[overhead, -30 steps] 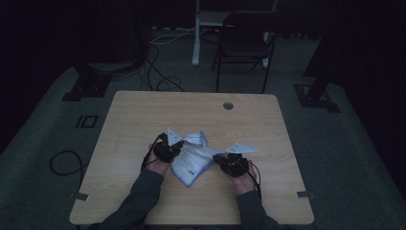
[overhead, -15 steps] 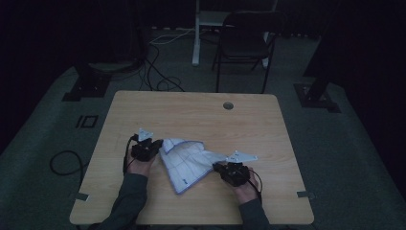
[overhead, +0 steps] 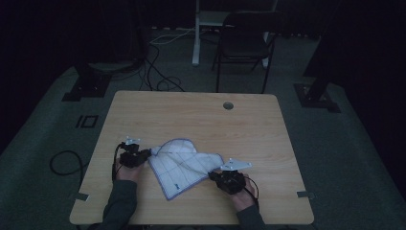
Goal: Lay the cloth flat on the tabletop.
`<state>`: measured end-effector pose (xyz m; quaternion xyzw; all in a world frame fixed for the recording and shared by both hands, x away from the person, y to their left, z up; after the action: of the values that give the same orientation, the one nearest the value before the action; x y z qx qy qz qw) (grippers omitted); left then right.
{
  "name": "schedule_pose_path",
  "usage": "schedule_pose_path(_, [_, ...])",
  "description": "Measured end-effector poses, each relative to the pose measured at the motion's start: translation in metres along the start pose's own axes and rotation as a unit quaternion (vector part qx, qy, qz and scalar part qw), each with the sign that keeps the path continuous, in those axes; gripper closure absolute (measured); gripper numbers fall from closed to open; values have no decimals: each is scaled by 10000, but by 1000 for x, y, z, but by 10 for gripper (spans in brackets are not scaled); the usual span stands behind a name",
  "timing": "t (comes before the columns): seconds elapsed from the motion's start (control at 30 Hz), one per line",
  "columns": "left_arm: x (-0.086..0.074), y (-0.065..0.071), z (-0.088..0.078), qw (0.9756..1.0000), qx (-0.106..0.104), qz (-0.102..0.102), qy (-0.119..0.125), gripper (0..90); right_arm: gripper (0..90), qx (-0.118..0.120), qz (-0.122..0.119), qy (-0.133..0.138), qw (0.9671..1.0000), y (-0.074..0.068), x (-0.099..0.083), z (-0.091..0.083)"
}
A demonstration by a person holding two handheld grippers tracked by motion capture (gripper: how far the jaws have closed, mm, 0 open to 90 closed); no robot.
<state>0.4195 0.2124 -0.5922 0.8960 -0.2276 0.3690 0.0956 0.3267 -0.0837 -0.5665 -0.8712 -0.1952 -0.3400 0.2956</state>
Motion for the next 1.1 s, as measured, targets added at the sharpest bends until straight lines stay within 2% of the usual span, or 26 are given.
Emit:
schedule_pose_path(0.1, [-1,-3,-3,10000,53,-31,-43,771,893,-13,21,-24,10000,2,-3,0])
schedule_pose_path(0.2, [2,-2,-6,9999,152,36,-4,751,885,-1,36,-54,10000,3,-4,0])
schedule_pose_path(0.4, [23,7,-16,9986,275,384,229,730,788,-80,66,135,9999,5,1,-9])
schedule_pose_path(0.53, [41,19,-14,9970,206,666,338,714,776,-149,106,315,9993,10,10,-18])
schedule_pose_path(0.7, [64,39,-1,9937,15,1063,348,674,735,-367,126,490,9980,23,25,-20])
schedule_pose_path(0.77, [72,49,7,9923,-110,1195,306,647,715,-632,55,486,9968,32,29,-17])
schedule_pose_path(0.97, [87,76,32,9876,-339,1530,105,600,665,-1096,117,331,9934,55,33,2])
schedule_pose_path(1.1, [92,91,47,9840,-515,1706,-18,569,645,-1350,-6,144,9907,64,30,16])
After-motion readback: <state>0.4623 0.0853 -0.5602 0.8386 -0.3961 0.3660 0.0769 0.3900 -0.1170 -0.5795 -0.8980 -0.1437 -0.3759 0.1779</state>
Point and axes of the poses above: each handheld gripper's, and its own axes: z roughly forward along the jaws, x roughly out of its top, y roughly to its right, the point moved 8 cm from there along z, roughly forward along the jaws, and after that the axes turned 15 degrees about z, right-handed, at the moved point
